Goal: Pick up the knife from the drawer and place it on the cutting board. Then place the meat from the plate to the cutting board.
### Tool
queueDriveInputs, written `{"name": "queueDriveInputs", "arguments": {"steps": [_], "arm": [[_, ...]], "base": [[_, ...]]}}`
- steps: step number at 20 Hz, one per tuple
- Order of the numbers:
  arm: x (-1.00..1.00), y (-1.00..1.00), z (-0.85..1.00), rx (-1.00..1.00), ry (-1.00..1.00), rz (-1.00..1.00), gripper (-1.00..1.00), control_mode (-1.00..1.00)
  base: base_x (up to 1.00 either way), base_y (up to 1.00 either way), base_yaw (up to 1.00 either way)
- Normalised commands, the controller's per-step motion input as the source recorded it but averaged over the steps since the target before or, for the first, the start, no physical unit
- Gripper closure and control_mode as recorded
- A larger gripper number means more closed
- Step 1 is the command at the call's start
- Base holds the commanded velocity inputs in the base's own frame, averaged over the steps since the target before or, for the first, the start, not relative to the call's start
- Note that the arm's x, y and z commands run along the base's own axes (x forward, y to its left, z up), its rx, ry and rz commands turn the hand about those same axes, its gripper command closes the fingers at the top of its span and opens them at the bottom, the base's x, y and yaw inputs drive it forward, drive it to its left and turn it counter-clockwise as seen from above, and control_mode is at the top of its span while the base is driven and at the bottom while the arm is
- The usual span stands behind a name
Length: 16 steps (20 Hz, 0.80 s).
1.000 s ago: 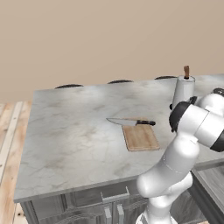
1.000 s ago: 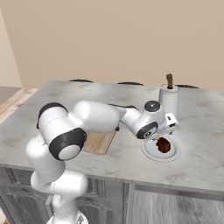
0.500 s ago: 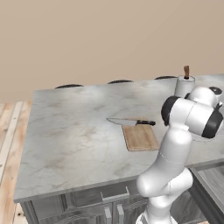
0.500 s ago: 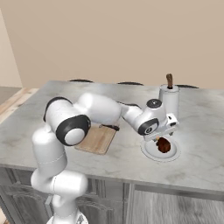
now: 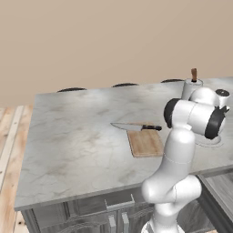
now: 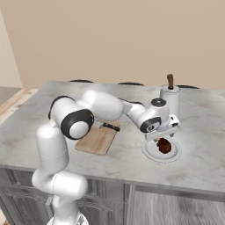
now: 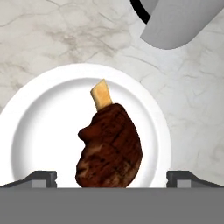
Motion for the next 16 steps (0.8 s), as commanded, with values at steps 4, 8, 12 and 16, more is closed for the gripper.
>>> {"name": "queueDriveInputs", "arguments": {"steps": [4,8,12,16], "arm": [[0.07,-0.02,-0.14,0.03,0.05,0.0,-1.0,-1.0],[0.06,-0.03,-0.11,0.02,0.03,0.0,-1.0,-1.0],[0.07,-0.02,-0.1,0.01,0.03,0.0,-1.0,-1.0],[0.01,-0.03,-0.13,0.0,0.0,0.0,-1.0,-1.0]], "base": [[0.0,0.0,0.0],[0.0,0.0,0.0],[0.0,0.0,0.0],[0.0,0.0,0.0]]}}
